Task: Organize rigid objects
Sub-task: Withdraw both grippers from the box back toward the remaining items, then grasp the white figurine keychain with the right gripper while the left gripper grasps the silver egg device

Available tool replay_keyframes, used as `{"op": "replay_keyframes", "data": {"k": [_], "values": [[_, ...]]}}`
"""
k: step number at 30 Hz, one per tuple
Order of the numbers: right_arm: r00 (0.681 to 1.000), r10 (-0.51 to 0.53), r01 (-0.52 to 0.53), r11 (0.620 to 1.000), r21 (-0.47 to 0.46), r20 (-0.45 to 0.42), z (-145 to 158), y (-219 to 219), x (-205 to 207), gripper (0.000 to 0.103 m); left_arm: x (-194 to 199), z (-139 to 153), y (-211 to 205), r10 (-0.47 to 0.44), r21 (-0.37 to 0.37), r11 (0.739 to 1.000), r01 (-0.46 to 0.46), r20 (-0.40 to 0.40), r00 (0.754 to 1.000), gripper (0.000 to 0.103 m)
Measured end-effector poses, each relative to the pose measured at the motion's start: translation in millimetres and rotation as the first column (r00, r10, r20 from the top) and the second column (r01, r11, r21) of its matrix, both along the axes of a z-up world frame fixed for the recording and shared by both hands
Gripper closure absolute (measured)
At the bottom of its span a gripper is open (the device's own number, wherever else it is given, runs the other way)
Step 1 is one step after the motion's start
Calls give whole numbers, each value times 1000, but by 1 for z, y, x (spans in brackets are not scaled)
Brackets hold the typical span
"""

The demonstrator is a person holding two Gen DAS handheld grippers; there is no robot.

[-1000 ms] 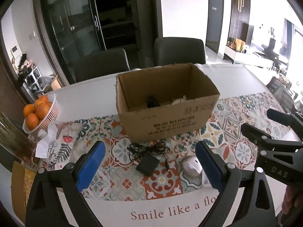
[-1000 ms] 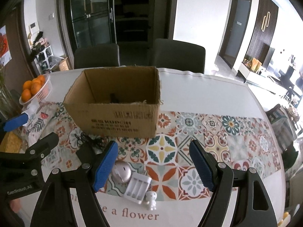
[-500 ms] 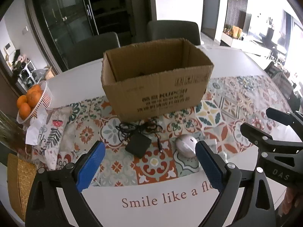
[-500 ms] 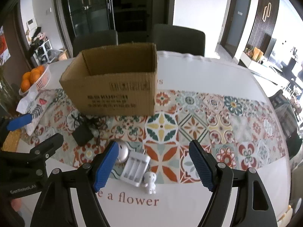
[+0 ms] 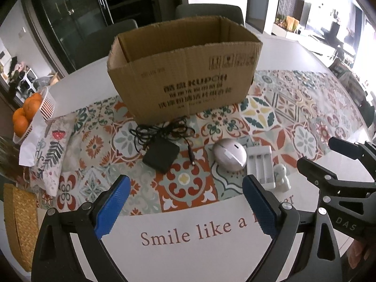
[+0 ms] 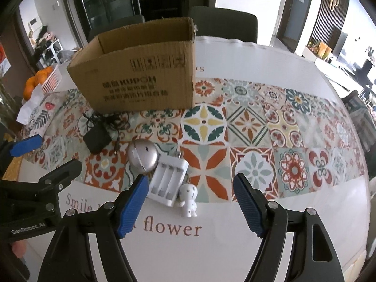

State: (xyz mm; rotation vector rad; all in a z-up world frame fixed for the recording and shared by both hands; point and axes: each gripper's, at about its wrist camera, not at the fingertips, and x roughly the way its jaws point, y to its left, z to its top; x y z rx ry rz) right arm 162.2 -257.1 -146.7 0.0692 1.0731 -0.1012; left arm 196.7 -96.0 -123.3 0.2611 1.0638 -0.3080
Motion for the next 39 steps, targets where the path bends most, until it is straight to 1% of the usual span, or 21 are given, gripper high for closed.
{"op": "replay_keyframes", "data": {"k": [7, 10, 22, 30, 39], "values": [[1000, 1, -1, 1000, 16, -24, -15, -4, -2, 30, -1, -16, -6, -10, 18, 1000, 11, -42, 999, 6], [999, -3, 4, 1000, 25, -38, -22, -7, -2, 31, -2, -21, -8, -14, 28, 1000, 15, -48, 999, 6], [996, 11, -6, 998, 56, -86, -48, -13, 3, 37, 0, -48, -17, -8, 55, 998, 14, -109, 994, 6], [992, 10, -1, 997, 76, -126, -66, -18, 9, 42, 4, -62, -22, 2, 67, 998, 8, -140, 990, 6], [989, 21, -9, 996, 84, -149, -78, -22, 18, 44, 8, -71, -24, 16, 81, 997, -3, -163, 986, 6]]}}
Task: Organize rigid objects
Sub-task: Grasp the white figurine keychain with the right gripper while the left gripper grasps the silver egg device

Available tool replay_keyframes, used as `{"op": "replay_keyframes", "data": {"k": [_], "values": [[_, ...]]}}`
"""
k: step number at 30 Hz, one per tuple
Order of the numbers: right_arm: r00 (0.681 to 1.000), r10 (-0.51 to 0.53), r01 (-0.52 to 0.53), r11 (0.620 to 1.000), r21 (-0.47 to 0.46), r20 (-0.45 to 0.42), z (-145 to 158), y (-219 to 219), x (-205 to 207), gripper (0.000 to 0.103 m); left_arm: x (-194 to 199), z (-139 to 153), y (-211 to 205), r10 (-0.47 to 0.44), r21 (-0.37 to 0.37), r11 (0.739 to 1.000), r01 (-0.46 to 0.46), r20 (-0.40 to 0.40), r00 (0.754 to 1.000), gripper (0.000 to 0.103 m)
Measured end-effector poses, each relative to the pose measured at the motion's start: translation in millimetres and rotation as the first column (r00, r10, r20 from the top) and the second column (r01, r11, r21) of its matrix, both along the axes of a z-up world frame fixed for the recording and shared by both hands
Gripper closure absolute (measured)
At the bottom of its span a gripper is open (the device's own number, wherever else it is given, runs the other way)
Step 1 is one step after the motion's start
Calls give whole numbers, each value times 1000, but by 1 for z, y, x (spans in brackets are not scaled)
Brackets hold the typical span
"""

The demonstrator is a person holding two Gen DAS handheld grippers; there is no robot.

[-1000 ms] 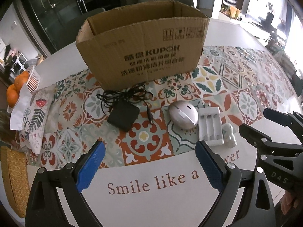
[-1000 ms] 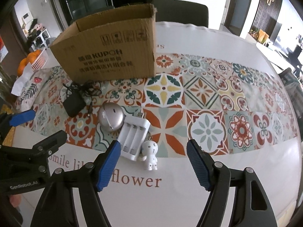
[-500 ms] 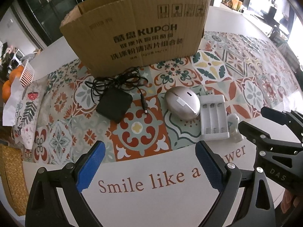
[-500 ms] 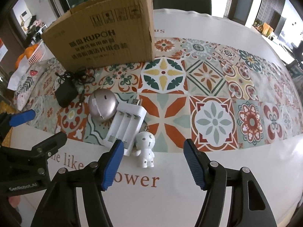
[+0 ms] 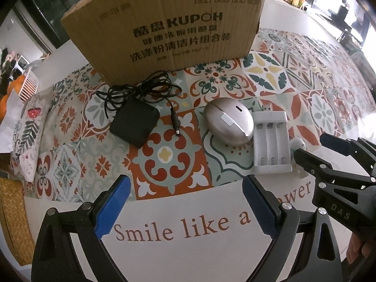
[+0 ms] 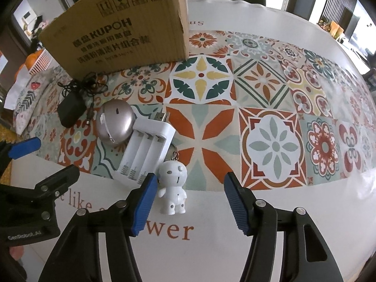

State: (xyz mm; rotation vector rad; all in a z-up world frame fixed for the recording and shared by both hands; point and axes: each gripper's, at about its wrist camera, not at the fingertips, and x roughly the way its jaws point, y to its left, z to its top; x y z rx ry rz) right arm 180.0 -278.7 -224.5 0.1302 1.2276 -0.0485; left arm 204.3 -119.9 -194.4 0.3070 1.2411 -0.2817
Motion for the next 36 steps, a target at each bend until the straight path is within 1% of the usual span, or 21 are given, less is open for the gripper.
{"op": "replay_keyframes", "data": {"k": [5, 7, 9, 11, 13, 15, 16, 17, 22, 24, 27, 29, 34, 36], "values": [[1000, 8, -8, 1000, 5, -8, -7, 0, 4, 46, 3, -5, -1, 4, 3, 1000, -4, -14, 1000, 6], [1000, 7, -7, 1000, 6, -16, -11, 0, 6, 50, 4, -7, -1, 6, 4, 1000, -6, -18, 1000, 6], [1000, 10, -10, 1000, 10, -25, -15, 0, 9, 57, 5, -9, -1, 5, 7, 1000, -5, -24, 1000, 6], [1000, 14, -14, 1000, 7, -21, -17, 1, 9, 57, 6, -11, -1, 4, 8, 1000, -3, -27, 1000, 6], [1000, 14, -14, 1000, 0, -17, -18, 0, 10, 60, 6, -12, -2, 2, 8, 1000, -2, -29, 1000, 6], [1000, 15, -15, 1000, -7, -14, -18, 0, 10, 70, 7, -13, -3, -3, 8, 1000, 4, -31, 1000, 6], [1000, 16, -16, 1000, 0, -14, -18, 1, 10, 73, 7, -13, -3, -5, 4, 1000, 6, -32, 999, 6], [1000, 16, -15, 1000, 7, -14, -18, 0, 10, 74, 8, -14, -4, -7, -2, 1000, 7, -35, 999, 6], [1000, -8, 8, 1000, 7, 7, -10, -3, 7, 74, 12, -13, -8, -30, -30, 999, 29, -38, 999, 6], [1000, -19, 19, 1000, 2, 23, -3, -3, 6, 74, 14, -10, -10, -48, -50, 998, 46, -37, 998, 6], [998, -33, 33, 999, -11, 44, 8, -3, 5, 74, 20, -9, -13, -100, -89, 991, 96, -48, 994, 6], [997, -58, 59, 998, -8, 56, 13, -4, 5, 74, 25, -7, -19, -159, -113, 982, 151, -57, 986, 7], [990, -123, 123, 992, 0, 73, 20, -7, 5, 74, 35, -5, -32, -271, -100, 959, 266, -46, 961, 8], [988, -139, 139, 990, -2, 69, 19, -6, 5, 74, 37, -7, -40, -321, -80, 945, 318, -39, 946, 11]]}}
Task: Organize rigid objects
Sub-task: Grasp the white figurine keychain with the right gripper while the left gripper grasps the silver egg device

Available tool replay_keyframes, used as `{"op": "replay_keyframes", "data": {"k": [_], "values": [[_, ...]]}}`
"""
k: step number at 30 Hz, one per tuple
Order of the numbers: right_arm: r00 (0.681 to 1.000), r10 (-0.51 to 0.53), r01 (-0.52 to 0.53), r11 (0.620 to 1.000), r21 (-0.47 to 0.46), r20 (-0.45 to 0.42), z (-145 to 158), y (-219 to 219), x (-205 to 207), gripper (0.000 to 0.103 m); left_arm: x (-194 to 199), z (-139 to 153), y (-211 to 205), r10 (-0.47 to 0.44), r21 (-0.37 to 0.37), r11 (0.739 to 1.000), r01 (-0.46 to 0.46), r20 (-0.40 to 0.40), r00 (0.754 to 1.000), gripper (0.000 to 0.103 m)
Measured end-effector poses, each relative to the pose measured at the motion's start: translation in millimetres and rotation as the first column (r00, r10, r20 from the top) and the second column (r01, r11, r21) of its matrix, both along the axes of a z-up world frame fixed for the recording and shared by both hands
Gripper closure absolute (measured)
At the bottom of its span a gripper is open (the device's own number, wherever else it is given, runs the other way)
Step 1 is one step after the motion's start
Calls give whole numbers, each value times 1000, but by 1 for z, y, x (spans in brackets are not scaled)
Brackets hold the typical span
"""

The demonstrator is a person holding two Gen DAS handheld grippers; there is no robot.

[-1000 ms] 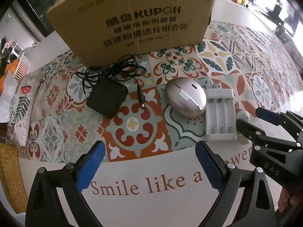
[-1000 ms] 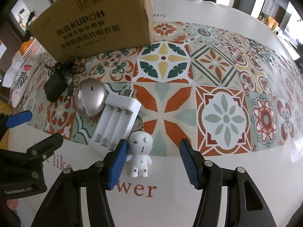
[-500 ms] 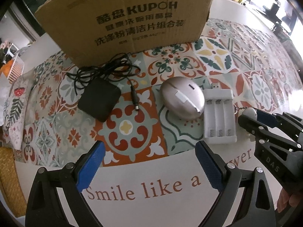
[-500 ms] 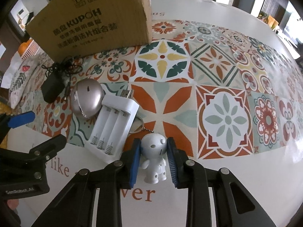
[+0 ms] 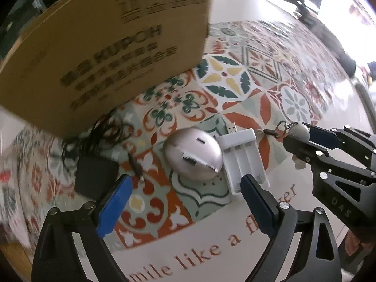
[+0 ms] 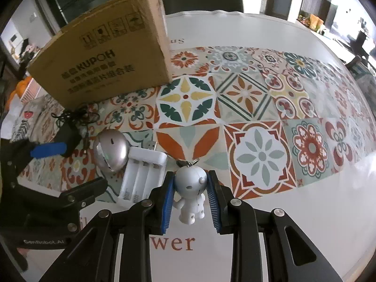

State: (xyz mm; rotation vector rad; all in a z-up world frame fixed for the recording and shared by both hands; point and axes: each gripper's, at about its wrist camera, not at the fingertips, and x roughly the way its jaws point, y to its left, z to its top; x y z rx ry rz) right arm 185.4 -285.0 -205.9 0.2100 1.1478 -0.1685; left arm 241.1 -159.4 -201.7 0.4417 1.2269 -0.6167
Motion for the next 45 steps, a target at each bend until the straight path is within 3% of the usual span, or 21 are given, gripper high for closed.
{"op": "replay_keyframes", "data": {"k": [2, 8, 24, 28, 30, 34, 45], "values": [[1000, -17, 17, 1000, 16, -6, -2, 0, -1, 74, 2, -6, -6, -46, 27, 999, 46, -4, 999, 17], [999, -45, 45, 999, 11, -15, -8, 3, 2, 74, 9, -13, -15, -149, 84, 985, 149, -5, 989, 19], [996, -72, 73, 997, 19, -53, -19, 4, 9, 74, 28, -35, -42, -263, 78, 961, 266, -52, 963, 29], [995, -76, 77, 997, 17, -60, -21, 4, 10, 74, 30, -33, -42, -268, 58, 961, 269, -36, 963, 31], [995, -75, 76, 997, 18, -62, -22, 4, 10, 74, 33, -34, -49, -267, 51, 962, 268, -26, 963, 38], [995, -76, 77, 997, 16, -64, -23, 4, 10, 74, 35, -31, -45, -241, 37, 970, 242, -19, 970, 38], [997, -65, 65, 998, 0, -36, -10, 7, 6, 74, 17, -16, -7, -78, -12, 997, 78, 20, 997, 38]]}}
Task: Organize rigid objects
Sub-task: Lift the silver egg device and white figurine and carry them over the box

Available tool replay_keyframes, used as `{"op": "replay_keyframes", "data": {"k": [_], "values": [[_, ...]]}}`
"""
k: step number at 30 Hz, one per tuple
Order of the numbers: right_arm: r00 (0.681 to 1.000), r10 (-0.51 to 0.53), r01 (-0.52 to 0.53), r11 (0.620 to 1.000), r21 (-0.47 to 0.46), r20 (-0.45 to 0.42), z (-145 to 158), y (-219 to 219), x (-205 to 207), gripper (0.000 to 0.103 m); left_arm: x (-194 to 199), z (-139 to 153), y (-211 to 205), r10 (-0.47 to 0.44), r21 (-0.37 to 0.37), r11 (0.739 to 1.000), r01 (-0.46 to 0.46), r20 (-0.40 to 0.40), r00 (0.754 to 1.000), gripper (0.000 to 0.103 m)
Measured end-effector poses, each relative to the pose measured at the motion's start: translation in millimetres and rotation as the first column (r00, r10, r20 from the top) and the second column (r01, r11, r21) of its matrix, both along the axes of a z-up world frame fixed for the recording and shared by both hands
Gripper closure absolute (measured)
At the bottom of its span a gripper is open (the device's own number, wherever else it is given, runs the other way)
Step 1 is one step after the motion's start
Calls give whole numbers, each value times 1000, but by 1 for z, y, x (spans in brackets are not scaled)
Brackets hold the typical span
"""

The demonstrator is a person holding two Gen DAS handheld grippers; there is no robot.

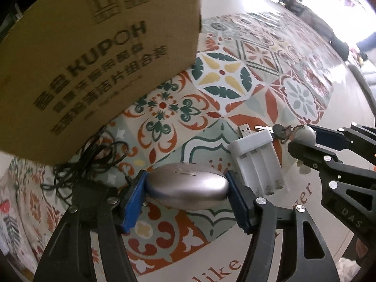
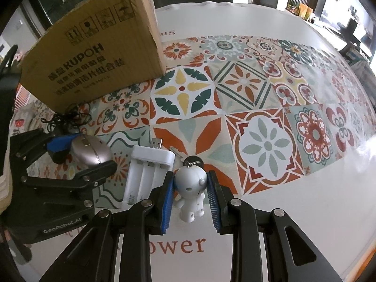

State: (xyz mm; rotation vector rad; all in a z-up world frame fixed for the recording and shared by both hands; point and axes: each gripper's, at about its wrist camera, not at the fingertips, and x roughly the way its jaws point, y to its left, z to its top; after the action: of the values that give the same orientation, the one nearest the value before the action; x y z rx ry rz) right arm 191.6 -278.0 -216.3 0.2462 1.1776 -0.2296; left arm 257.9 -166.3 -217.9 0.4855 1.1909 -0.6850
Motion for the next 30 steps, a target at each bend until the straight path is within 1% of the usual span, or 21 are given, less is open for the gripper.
{"op": "replay_keyframes", "data": {"k": [4, 9, 13, 14, 19, 23, 30], "values": [[1000, 13, -13, 1000, -12, 13, 7, 4, -3, 74, -6, 5, 12, 40, -30, 999, -40, 3, 999, 38], [999, 33, -32, 999, -26, 31, 17, 8, -5, 74, -12, 18, 24, 102, -18, 995, -101, 28, 994, 38], [998, 45, -43, 998, -41, 53, 30, 10, -6, 74, -15, 32, 31, 148, -42, 988, -146, 50, 988, 38], [997, 49, -46, 998, -42, 61, 34, 11, -6, 74, -16, 39, 38, 163, -56, 986, -160, 52, 985, 38], [991, 70, -65, 997, -47, 112, 56, 15, -6, 74, -20, 64, 46, 218, -96, 973, -210, 86, 972, 38], [981, 100, -93, 994, -52, 164, 78, 22, -7, 74, -21, 90, 53, 266, -145, 957, -250, 108, 958, 38], [957, 153, -138, 987, -77, 245, 113, 35, -5, 74, -22, 126, 64, 319, -213, 936, -281, 174, 932, 38]]}}
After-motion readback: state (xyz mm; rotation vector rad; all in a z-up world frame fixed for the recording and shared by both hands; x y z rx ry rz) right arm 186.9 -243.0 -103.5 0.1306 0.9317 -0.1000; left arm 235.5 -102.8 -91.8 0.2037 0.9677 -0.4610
